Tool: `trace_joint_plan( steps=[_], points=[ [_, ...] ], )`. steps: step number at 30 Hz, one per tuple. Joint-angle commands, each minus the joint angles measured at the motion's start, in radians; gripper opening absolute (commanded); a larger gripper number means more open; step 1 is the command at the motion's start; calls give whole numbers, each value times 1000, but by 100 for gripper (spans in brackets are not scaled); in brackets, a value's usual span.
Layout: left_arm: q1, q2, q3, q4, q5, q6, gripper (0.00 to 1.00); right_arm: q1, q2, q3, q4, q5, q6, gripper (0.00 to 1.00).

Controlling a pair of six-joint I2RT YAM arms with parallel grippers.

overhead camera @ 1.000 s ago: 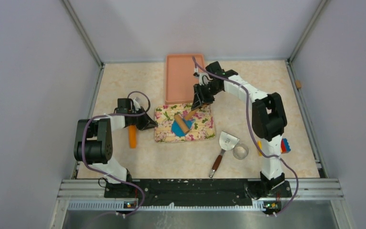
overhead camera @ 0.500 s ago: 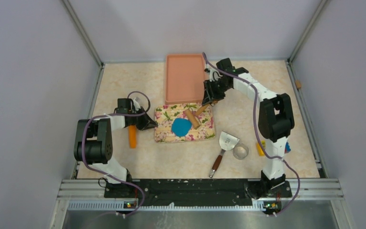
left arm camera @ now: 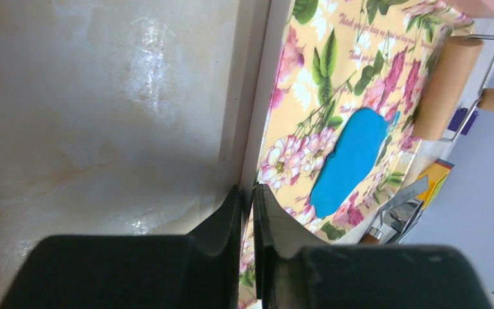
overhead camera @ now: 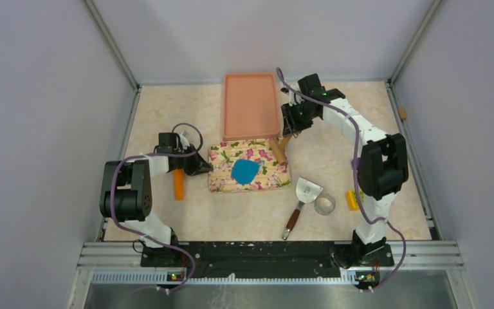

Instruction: Roll out the dumpling wrappers from the dough

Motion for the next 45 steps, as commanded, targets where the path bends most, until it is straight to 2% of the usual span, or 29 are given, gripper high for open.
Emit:
trace_joint_plan(
  steps=[1, 5, 10, 18, 24, 27, 29, 32, 35, 38, 45],
  points=[
    [8, -46, 7, 33, 1, -3, 19, -19, -140, -64, -40, 143, -122, 0],
    [7, -91, 32, 4, 44, 28, 45, -20, -254, -90, -39, 2, -137, 0],
    [4, -187, 78, -48, 86, 92, 59, -20, -360, -86, -61, -129, -162, 0],
    [-43, -337, 171, -135, 163, 333, 61, -20, -417, -48, -100, -246, -204, 0],
    [-237, -470, 232, -141, 184, 627, 62, -19, -435, -51, -68, -369, -250, 0],
    [-352, -517, 222, -78, 188, 741, 63, -11, -476, -90, 5, -479, -297, 0],
    [-416, -528, 216, -16, 184, 796, 64, 14, -515, -134, 68, -497, -342, 0],
    [-510, -498, 253, -14, 181, 918, 65, 69, -556, -179, 142, -498, -391, 0],
    [-590, -462, 284, -10, 123, 1011, 64, 115, -543, -181, 185, -493, -377, 0],
    [-656, -441, 273, 59, 38, 1079, 63, 133, -522, -176, 246, -493, -283, 0],
    [-720, -407, 252, 168, -190, 1131, 51, 134, -475, -163, 290, -511, -98, 0]
  ],
)
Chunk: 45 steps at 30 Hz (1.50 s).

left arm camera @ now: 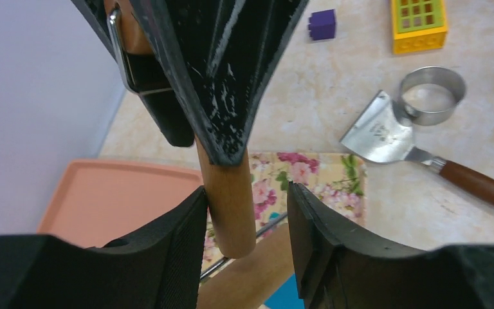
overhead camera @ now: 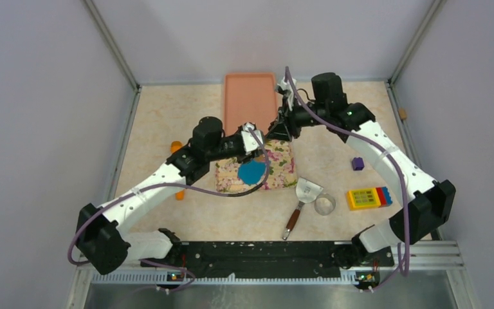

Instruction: Roll out the dumpling wrappers from the dough

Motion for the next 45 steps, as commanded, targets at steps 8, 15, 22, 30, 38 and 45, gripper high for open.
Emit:
trace_joint_plan(
  steps=[8, 15, 22, 30, 38, 45],
  points=[
    [-19, 26, 0, 80, -136, 111, 18, -20, 17, -49, 192, -18, 378, 0],
    [7, -33, -31, -130, -249, -1, 0, -180, 44, -146, 280, -136, 610, 60],
    [167, -80, -75, -363, -425, -401, 0, -393, 6, -219, 176, -112, 554, 79],
    [495, 169, -31, -560, -362, -711, 0, -452, -69, -260, -101, 199, 206, 77],
    [546, 306, -2, -496, -355, -784, 0, -453, -132, -296, -284, 369, -31, 56],
    [594, 401, 2, -462, -298, -799, 7, -453, -153, -417, -370, 405, -187, 46]
  ],
)
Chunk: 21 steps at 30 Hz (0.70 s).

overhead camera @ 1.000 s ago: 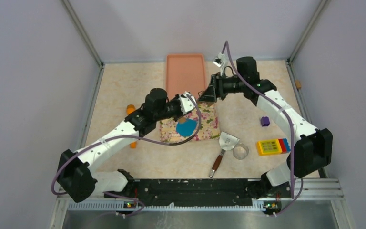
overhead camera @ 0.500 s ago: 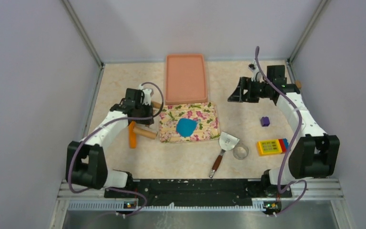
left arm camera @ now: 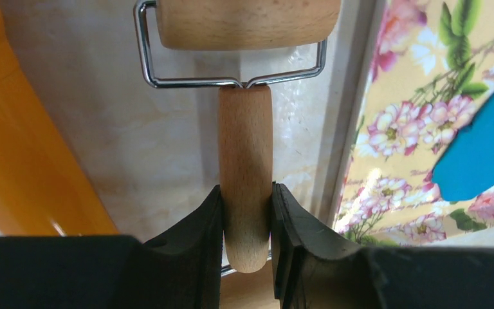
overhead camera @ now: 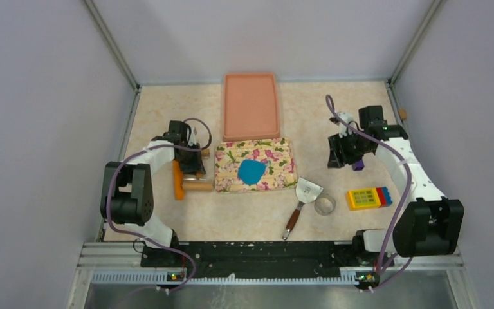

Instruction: Roll out the dumpling wrappers from the dough

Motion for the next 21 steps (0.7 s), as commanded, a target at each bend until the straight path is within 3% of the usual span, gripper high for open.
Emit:
trace_joint_plan(
  steps=[1, 6, 10, 21],
  points=[
    [27, 39, 43, 56, 68, -29, 9, 2, -26, -73, -88, 60, -157, 47],
    [27, 44, 66, 44, 127, -17, 36, 5, -14, -82, -119, 92, -214, 55],
    [29, 6, 77, 9, 140, -6, 50, 27, 11, -96, -155, 88, -293, 57],
    [32, -120, 90, -21, 123, -6, 56, 171, 6, -229, -90, 134, -436, 40]
  ],
)
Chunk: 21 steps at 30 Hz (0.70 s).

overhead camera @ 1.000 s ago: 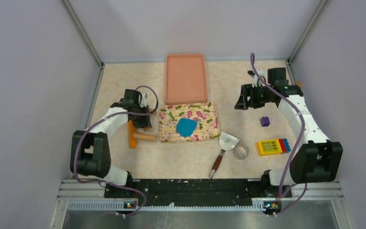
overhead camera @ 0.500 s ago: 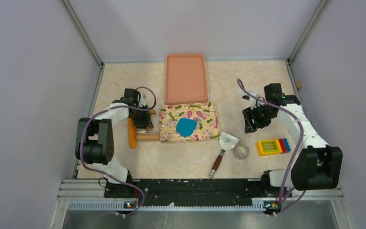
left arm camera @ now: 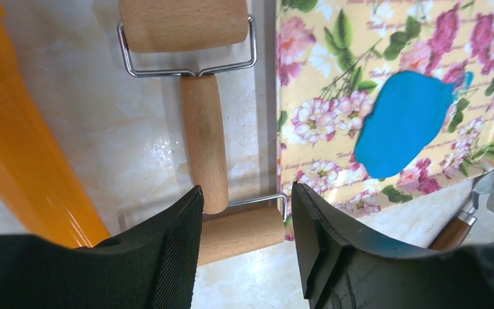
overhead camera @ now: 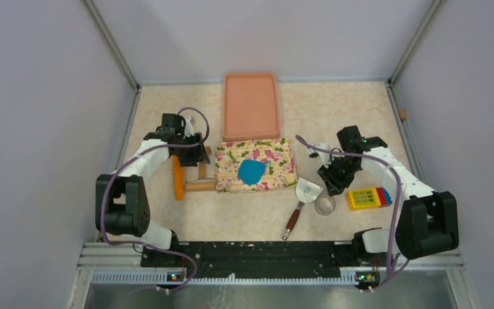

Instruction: Roll out the dumpling wrappers from the dough

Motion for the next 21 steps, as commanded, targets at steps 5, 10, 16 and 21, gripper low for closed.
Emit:
trace_joint_plan(
  steps=[5, 10, 16, 21],
  points=[
    [9, -70, 36, 33, 26, -13, 56, 29, -16, -108, 86, 30, -130, 38],
    [11, -79, 36, 37, 26, -17, 56, 48, -23, -139, 116, 26, -119, 35],
    [13, -89, 26, 42, 36, -22, 56, 76, -3, -167, 159, 38, -89, 23],
    [14, -97, 24, 39, 40, -22, 56, 76, -5, -145, 138, 58, -68, 6]
  ],
)
